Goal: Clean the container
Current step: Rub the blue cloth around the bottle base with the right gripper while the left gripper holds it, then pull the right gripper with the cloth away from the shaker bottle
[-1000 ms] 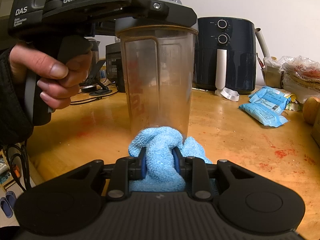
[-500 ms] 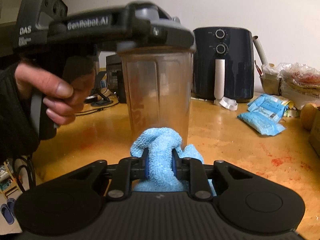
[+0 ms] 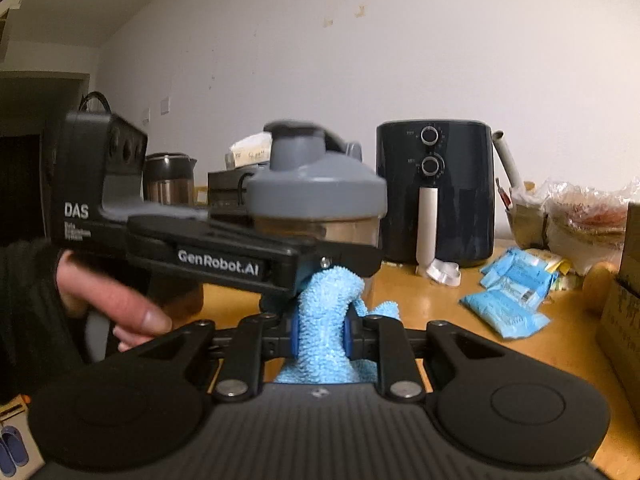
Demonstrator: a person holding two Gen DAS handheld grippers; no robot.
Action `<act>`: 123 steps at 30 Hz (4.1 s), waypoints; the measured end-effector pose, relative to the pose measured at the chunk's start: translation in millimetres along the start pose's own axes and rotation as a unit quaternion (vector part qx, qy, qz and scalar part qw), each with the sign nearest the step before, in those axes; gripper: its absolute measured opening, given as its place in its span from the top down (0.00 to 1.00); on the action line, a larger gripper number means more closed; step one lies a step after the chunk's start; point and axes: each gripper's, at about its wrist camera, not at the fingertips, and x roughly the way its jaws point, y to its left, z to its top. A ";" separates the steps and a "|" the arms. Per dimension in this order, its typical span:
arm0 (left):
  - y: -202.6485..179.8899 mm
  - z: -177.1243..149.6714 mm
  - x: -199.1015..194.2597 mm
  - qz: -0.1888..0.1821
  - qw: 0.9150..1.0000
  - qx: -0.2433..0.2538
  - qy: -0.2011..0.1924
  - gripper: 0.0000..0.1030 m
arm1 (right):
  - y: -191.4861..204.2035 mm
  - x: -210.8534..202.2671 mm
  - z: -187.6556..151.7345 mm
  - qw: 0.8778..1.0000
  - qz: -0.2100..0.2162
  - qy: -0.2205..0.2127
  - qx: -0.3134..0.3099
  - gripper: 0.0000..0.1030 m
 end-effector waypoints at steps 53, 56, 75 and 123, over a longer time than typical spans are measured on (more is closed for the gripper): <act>-5.0 17.9 -10.5 0.023 0.998 -0.012 -0.060 0.08 | 0.1 -0.4 -5.0 1.000 -0.002 0.000 0.001 0.85; -4.6 18.3 -10.2 0.022 0.998 -0.011 -0.058 0.08 | 0.3 -2.0 -4.2 1.000 -0.002 -0.006 0.002 0.86; -0.9 18.2 -9.4 0.020 0.998 -0.010 -0.055 0.08 | 4.1 -14.2 14.0 0.999 -0.003 -0.050 -0.010 0.85; -1.2 15.0 -12.6 0.016 0.998 -0.010 -0.064 0.08 | -4.9 -75.4 -2.0 0.996 -0.051 -0.069 0.016 0.84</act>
